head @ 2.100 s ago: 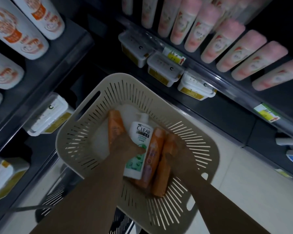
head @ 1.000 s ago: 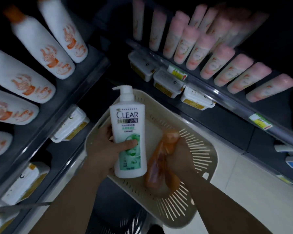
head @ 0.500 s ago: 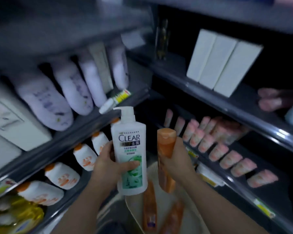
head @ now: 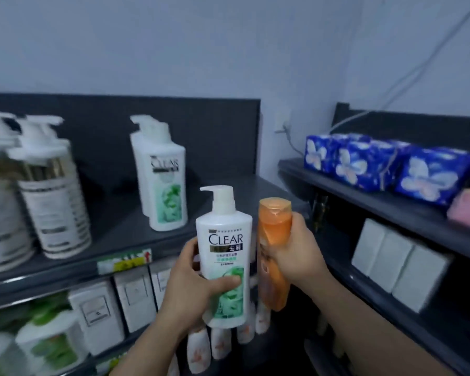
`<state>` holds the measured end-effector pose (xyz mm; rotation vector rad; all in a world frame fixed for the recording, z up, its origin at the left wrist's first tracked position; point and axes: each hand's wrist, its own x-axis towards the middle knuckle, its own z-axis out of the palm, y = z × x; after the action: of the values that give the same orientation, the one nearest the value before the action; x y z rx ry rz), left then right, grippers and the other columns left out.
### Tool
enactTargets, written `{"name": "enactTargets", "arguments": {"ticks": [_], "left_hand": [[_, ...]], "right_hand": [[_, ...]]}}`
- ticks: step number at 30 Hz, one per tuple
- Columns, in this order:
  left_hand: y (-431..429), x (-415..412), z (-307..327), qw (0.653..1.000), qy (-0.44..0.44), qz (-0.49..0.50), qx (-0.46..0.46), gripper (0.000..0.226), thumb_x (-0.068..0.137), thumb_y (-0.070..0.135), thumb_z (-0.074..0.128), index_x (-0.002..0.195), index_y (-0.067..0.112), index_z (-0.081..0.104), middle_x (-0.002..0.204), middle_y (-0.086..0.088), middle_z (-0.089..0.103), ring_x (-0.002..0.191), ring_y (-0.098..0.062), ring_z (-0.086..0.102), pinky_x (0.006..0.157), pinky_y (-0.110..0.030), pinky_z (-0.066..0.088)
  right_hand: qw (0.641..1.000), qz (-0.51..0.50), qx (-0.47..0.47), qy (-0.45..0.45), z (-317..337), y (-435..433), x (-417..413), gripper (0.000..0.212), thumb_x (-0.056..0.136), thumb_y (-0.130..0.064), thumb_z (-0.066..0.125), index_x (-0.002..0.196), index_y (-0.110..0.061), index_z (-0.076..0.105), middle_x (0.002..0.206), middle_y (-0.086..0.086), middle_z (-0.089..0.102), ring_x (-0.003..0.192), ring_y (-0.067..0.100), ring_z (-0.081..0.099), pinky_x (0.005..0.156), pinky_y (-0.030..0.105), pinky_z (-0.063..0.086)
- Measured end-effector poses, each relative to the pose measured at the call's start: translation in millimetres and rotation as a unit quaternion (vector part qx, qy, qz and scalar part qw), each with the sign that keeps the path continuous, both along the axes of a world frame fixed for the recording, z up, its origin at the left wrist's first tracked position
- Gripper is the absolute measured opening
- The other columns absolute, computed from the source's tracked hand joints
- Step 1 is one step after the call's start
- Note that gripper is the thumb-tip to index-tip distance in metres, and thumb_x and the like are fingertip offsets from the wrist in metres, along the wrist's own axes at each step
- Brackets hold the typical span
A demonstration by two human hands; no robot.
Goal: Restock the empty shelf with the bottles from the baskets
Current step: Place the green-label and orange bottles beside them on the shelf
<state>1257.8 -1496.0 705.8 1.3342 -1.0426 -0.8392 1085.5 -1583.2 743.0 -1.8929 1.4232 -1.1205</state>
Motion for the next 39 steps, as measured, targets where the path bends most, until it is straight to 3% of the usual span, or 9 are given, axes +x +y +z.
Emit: {"name": "enactTargets", "arguments": {"ticks": [4,7,11,14,25,33,39], "left_hand": [[11.0,10.9,47.1,0.998,-0.022,0.042,-0.035,0.075,0.057,0.007,0.091,0.119,0.03,0.055,0.104,0.009,0.072,0.085,0.001,0.068,0.068,-0.02,0.056],[16.2,17.8,74.3,0.996,-0.028,0.072,-0.04,0.072,0.058,0.007,0.09,0.116,0.029,0.054,0.101,0.008,0.073,0.088,-0.006,0.07,0.072,-0.028,0.058],[19.2,30.4,99.8,0.992,-0.052,0.11,-0.043,0.069,0.056,0.005,0.091,0.11,0.031,0.055,0.097,0.01,0.073,0.09,-0.007,0.069,0.076,-0.032,0.058],[14.3,43.1,112.9,0.987,-0.084,0.132,-0.041,0.064,0.055,0.009,0.091,0.104,0.032,0.057,0.098,0.01,0.072,0.092,-0.009,0.069,0.08,-0.035,0.058],[-43.7,92.2,106.3,0.979,-0.123,0.163,0.006,0.063,0.053,0.016,0.092,0.098,0.037,0.053,0.097,0.011,0.07,0.09,-0.011,0.066,0.084,-0.044,0.056],[-60.2,104.9,96.0,0.981,-0.13,0.143,-0.006,0.065,0.052,0.016,0.094,0.094,0.039,0.051,0.108,0.012,0.058,0.091,-0.007,0.061,0.08,-0.036,0.055],[-62.4,105.2,92.7,0.983,-0.134,0.128,0.005,0.067,0.05,0.019,0.093,0.1,0.038,0.054,0.099,0.013,0.069,0.09,-0.009,0.067,0.082,-0.042,0.057]], "right_hand": [[0.998,0.049,-0.037,-0.003,63.3,8.4,13.5,0.036,0.081,-0.024,0.07,0.106,-0.026,0.043,0.093,-0.013,0.056,0.085,0.007,0.058,0.071,0.032,0.048],[0.997,0.063,-0.05,0.012,97.4,9.8,22.2,0.039,0.082,-0.02,0.07,0.109,-0.026,0.042,0.092,-0.013,0.052,0.086,0.01,0.056,0.072,0.031,0.047],[0.996,0.07,-0.049,0.026,128.6,7.9,34.6,0.045,0.079,-0.017,0.071,0.116,-0.02,0.044,0.099,-0.005,0.056,0.092,0.018,0.058,0.082,0.042,0.053],[0.995,0.086,-0.049,0.026,143.1,4.8,43.1,0.045,0.081,-0.018,0.071,0.116,-0.02,0.042,0.092,-0.009,0.051,0.087,0.015,0.055,0.077,0.038,0.052],[0.996,0.078,-0.015,0.028,152.9,-32.4,82.4,0.054,0.082,-0.014,0.074,0.123,-0.018,0.04,0.104,-0.005,0.049,0.095,0.016,0.052,0.078,0.035,0.047],[0.996,0.079,0.005,0.032,143.4,-54.0,98.6,0.056,0.08,-0.014,0.076,0.125,-0.018,0.042,0.108,-0.004,0.052,0.097,0.017,0.053,0.085,0.038,0.049],[0.996,0.08,0.025,0.022,140.9,-64.4,94.1,0.059,0.079,-0.013,0.077,0.126,-0.017,0.042,0.114,-0.001,0.053,0.104,0.021,0.056,0.089,0.042,0.051]]}}
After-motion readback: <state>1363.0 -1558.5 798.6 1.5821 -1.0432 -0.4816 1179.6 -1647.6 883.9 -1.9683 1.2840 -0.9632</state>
